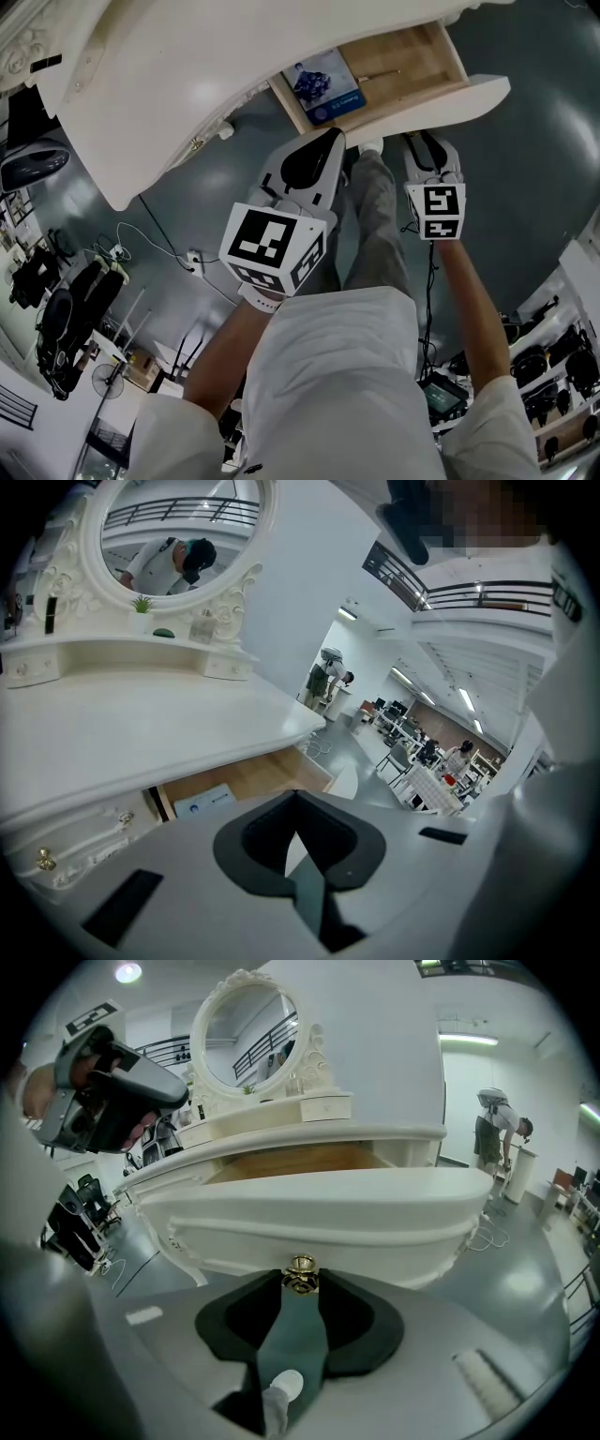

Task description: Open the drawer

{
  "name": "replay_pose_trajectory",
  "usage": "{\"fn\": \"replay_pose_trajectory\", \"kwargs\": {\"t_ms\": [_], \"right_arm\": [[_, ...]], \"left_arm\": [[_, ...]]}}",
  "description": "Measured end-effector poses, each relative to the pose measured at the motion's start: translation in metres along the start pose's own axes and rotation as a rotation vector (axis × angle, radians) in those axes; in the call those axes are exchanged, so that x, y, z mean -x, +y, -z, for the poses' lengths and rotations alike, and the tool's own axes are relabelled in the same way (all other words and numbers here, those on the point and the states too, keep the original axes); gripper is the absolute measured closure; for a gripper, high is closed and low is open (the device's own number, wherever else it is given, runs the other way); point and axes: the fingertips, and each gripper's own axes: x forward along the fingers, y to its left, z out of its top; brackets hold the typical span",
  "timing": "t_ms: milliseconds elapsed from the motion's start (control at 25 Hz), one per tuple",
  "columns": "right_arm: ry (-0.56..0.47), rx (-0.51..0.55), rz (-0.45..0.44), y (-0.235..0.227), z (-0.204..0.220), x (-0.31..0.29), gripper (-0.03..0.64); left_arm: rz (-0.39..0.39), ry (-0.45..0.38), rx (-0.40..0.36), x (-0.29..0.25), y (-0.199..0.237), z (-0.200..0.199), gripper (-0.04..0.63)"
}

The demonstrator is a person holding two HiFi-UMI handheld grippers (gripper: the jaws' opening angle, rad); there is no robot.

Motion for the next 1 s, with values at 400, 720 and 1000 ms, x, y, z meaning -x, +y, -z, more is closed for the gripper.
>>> {"fn": "replay_pose_trajectory", "kwargs": {"t_ms": [400, 720, 1000], "right_arm": [[0.026, -0.001, 0.006, -0.001, 0.015, 0.019, 0.482], [0.037, -0.021, 0.022, -0.004, 0.025, 0.026, 0.482], [0.043, -0.038, 0.002, 0.001, 0.020, 0.019, 0.477]], "left_arm": [[-0.001, -0.001, 0.011, 0.002, -0.002, 0.001, 0.586], [-0.015, -0.003, 0.019, 0.006, 0.005, 0.002, 0.586], [-0.017, -0.004, 0.029, 0.010, 0.017, -0.001, 0.586]]}}
